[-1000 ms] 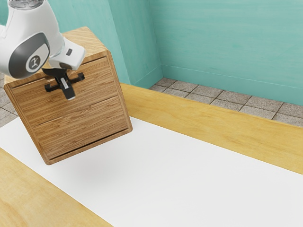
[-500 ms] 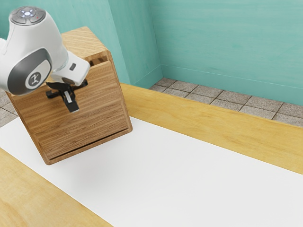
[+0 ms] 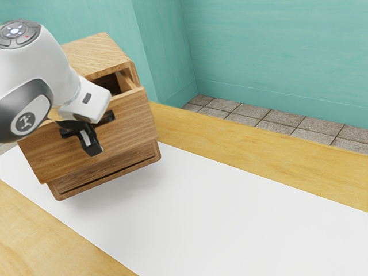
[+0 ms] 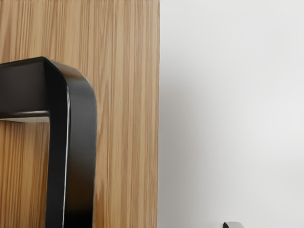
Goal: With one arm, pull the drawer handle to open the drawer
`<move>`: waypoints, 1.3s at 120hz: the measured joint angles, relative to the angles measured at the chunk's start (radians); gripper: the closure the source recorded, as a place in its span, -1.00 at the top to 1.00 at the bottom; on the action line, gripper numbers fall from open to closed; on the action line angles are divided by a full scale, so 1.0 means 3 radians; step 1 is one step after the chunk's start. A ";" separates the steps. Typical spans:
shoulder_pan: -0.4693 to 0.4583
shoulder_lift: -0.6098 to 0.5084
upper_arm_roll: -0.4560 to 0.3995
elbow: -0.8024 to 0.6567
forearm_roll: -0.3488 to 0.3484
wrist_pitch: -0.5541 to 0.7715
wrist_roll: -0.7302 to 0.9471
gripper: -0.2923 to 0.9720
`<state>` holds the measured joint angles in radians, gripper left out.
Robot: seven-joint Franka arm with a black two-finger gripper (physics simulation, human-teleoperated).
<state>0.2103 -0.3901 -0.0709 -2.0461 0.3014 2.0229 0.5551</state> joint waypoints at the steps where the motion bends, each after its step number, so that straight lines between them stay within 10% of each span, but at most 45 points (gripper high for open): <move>1: -0.0003 -0.0004 -0.0001 -0.0005 -0.0003 0.0000 -0.0006 0.02; 99: -0.0437 -0.0376 -0.0036 -0.0335 -0.0104 0.0000 -0.0633 0.07; 146: -0.0323 -0.0400 -0.0082 -0.0227 0.0062 -0.0008 -0.0769 -0.63; 156: -0.0318 -0.0405 -0.0111 -0.0165 0.0122 -0.0010 -0.0783 -0.32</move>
<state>0.1148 -0.5117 -0.1042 -2.0957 0.3378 2.0199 0.3201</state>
